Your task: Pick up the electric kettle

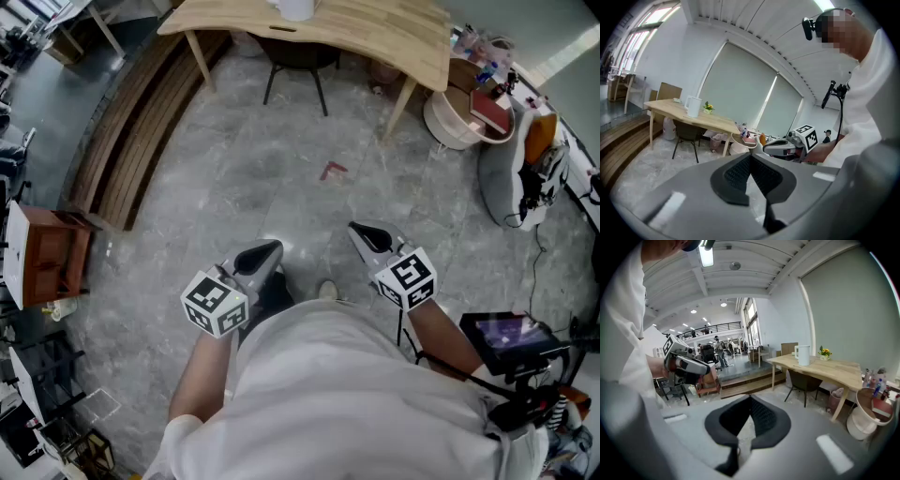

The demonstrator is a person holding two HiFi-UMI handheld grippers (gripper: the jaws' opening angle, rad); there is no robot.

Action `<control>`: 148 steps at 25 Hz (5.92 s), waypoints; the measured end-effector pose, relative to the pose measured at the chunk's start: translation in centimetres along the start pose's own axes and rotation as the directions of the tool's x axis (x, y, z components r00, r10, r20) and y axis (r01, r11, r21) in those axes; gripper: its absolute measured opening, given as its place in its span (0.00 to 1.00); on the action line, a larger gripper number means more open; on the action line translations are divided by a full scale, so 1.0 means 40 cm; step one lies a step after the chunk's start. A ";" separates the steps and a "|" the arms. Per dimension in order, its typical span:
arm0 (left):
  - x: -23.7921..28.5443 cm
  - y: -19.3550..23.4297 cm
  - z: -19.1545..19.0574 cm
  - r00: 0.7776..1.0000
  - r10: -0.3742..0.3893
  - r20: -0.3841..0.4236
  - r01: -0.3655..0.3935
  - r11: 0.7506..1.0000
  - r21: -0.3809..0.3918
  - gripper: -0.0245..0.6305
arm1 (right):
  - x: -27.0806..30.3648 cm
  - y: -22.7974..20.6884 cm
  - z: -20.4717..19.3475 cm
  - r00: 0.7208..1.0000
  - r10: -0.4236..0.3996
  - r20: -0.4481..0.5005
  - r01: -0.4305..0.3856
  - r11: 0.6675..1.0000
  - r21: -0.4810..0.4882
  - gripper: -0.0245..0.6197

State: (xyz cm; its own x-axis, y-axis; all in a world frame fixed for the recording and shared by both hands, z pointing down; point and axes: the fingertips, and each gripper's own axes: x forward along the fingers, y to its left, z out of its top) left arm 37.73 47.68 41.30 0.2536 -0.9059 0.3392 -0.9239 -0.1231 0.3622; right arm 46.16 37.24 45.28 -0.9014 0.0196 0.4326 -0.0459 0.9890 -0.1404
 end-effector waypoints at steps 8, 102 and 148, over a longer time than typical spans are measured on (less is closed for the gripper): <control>0.012 0.230 0.097 1.000 0.024 0.012 -0.025 0.998 0.053 0.05 | 0.158 -0.064 0.104 0.998 -0.058 0.008 0.058 0.998 -0.020 0.04; 1.349 1.813 1.000 0.897 -0.354 -0.265 0.437 0.801 0.410 0.25 | 1.200 -1.171 0.740 0.836 -0.493 -0.242 0.546 0.792 0.271 0.14; 1.357 1.873 1.029 0.973 -0.172 -0.156 0.228 0.827 0.514 0.26 | 1.195 -1.165 0.735 0.839 -0.494 -0.228 0.542 0.796 0.268 0.14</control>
State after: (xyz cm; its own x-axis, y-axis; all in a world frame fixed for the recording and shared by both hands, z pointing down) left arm -29.52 -27.39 51.13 0.4501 -0.7968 0.4031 -0.8532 -0.5169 -0.0691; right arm -7.44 -12.21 46.33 -0.6351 -0.4390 0.6356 -0.6409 0.7588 -0.1163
